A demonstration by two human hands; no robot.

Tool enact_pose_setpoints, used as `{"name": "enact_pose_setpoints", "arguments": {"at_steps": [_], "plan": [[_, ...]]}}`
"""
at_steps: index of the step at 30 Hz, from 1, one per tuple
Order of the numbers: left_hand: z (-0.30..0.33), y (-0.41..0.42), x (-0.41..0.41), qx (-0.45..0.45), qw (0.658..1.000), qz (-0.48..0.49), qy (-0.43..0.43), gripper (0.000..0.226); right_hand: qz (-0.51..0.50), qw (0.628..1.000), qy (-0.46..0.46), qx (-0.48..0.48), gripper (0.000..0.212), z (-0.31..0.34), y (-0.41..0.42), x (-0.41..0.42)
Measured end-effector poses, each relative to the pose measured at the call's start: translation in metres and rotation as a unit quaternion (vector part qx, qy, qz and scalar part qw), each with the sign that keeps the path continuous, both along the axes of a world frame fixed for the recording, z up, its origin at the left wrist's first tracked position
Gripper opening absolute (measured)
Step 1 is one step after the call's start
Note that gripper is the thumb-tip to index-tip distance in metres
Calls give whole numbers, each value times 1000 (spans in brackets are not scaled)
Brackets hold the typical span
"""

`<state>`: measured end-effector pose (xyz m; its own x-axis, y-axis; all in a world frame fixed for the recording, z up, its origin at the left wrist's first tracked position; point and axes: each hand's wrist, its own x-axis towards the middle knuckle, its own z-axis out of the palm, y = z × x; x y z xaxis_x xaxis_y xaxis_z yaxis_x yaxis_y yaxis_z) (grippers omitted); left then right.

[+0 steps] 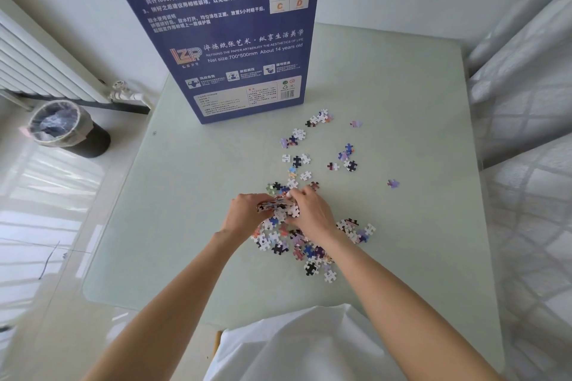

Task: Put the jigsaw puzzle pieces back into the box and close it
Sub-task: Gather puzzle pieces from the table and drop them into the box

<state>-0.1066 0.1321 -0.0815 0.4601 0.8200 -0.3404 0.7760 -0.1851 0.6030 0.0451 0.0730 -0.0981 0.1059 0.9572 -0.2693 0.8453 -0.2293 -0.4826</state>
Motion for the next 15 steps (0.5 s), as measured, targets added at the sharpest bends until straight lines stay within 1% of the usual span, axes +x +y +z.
{"name": "enact_pose_setpoints", "arguments": {"at_steps": [3, 6, 9, 12, 15], "plan": [[2, 0, 0, -3, 1000, 15, -5, 26, -10, 1000, 0, 29, 43, -2, -1, 4], [4, 0, -3, 19, 1000, 13, -13, 24, -32, 998, 17, 48, 42, 2, -3, 11], [8, 3, -6, 22, 999, 11, -22, 24, -60, 997, 24, 52, 37, 8, -4, 16], [13, 7, -11, 0, 1000, 3, -13, 24, -86, 995, 16, 54, 29, 14, -6, 21], [20, 12, -19, -7, 1000, 12, -6, 23, -101, 994, 6, 35, 25, 22, -8, 22]]}}
